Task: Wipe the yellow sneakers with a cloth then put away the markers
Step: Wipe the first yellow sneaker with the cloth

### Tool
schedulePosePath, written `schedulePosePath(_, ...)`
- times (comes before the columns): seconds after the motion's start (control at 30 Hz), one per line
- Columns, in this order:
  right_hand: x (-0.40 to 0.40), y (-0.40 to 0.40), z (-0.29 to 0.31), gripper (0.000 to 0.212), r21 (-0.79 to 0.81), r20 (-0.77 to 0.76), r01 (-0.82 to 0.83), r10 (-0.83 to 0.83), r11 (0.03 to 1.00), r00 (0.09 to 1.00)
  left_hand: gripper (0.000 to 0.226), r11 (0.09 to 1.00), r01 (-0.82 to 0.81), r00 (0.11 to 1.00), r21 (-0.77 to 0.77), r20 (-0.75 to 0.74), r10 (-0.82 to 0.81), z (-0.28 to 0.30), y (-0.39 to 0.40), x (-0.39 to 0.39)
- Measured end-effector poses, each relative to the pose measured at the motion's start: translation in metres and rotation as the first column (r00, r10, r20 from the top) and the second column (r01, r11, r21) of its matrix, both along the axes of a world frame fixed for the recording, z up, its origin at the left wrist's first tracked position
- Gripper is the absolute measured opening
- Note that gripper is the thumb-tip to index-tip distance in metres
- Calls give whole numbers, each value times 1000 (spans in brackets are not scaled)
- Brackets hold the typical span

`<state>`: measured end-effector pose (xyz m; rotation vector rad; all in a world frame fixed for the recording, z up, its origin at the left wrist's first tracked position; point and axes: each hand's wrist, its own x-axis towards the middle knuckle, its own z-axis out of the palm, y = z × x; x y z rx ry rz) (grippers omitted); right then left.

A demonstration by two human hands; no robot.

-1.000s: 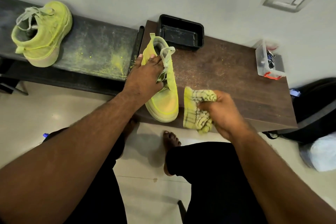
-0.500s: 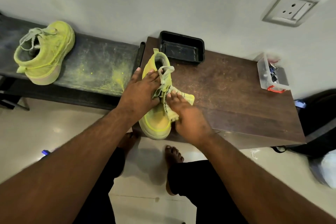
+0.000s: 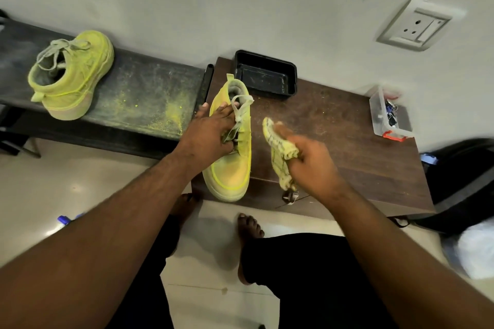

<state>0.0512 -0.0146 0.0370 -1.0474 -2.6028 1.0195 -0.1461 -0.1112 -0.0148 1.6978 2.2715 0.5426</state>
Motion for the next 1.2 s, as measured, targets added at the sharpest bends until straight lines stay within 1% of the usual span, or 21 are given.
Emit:
schedulePosePath(0.03,-10,0,-4,68,26,-59,53,-51,998,997,67,1000,1,1000,6,2,-1,-1,0,0)
schedulePosePath(0.07,-21,-2,-7,72,70,-87,58,-52,996,995,68,1000,2,1000,14,2,-3,-1,0,1)
schedulePosePath(0.1,-31,-5,-12,75,126,-78,19,-9,992,997,69,1000,3,1000,22,3,-3,-2,-1,0)
schedulePosePath(0.13,-38,-8,-19,77,177,-30,-65,71,982,997,68,1000,4,1000,28,3,-5,-3,-1,-1)
schedulePosePath(0.2,-46,-12,-31,80,230,101,-246,228,942,968,68,999,4,1000,37,-3,-3,-6,-1,-3)
schedulePosePath(0.3,-41,-9,-43,80,294,207,-376,326,879,923,71,1000,4,999,18,-34,-3,-10,1,-6)
schedulePosePath(0.37,-31,-10,-48,81,311,297,-475,391,823,871,73,1000,12,998,-13,-63,-12,-10,2,-6)
schedulePosePath(0.47,-20,-14,-48,83,276,382,-556,442,784,812,73,998,9,992,-62,-125,-17,-7,4,-3)
schedulePosePath(0.53,-15,-17,-43,83,214,433,-595,471,775,769,71,998,-5,992,-61,-123,-3,-6,4,-2)
schedulePosePath(0.63,-3,-25,-35,84,145,410,-635,538,758,736,64,999,-26,994,-34,-103,23,-4,2,0)
schedulePosePath(0.73,13,-37,-25,86,29,468,-713,620,701,629,64,998,-29,994,-47,-111,24,-1,0,2)
schedulePosePath(0.8,22,-43,-18,84,-51,459,-756,688,652,562,66,997,-34,993,-68,-115,26,-1,0,3)
schedulePosePath(0.83,27,-45,-14,82,-80,441,-760,706,645,554,68,997,-38,993,-74,-115,30,-1,0,2)
schedulePosePath(0.87,31,-45,-11,80,-103,420,-743,706,661,570,69,996,-41,993,-75,-115,33,-1,1,2)
schedulePosePath(0.9,35,-44,-9,78,-114,387,-702,683,703,620,70,996,-41,993,-78,-113,32,-2,2,1)
schedulePosePath(0.93,39,-42,-7,75,-116,336,-628,625,770,704,70,996,-38,993,-81,-112,28,-3,2,0)
schedulePosePath(1.0,42,-34,-5,66,-114,178,-408,422,906,889,71,996,-34,993,-86,-117,24,-3,3,-1)
schedulePosePath(1.03,42,-29,-5,62,-112,100,-297,308,948,946,72,996,-35,992,-86,-123,24,-3,3,-1)
schedulePosePath(1.1,33,-20,0,55,-133,-23,-88,86,987,996,72,997,-34,992,-75,-125,24,-4,3,-1)
schedulePosePath(1.13,25,-16,4,55,-128,-77,-6,-4,992,997,71,997,-31,992,-66,-121,23,-4,3,-1)
schedulePosePath(1.2,3,-5,7,59,-79,-173,106,-118,991,978,70,998,-30,994,-62,-107,23,-3,3,-2)
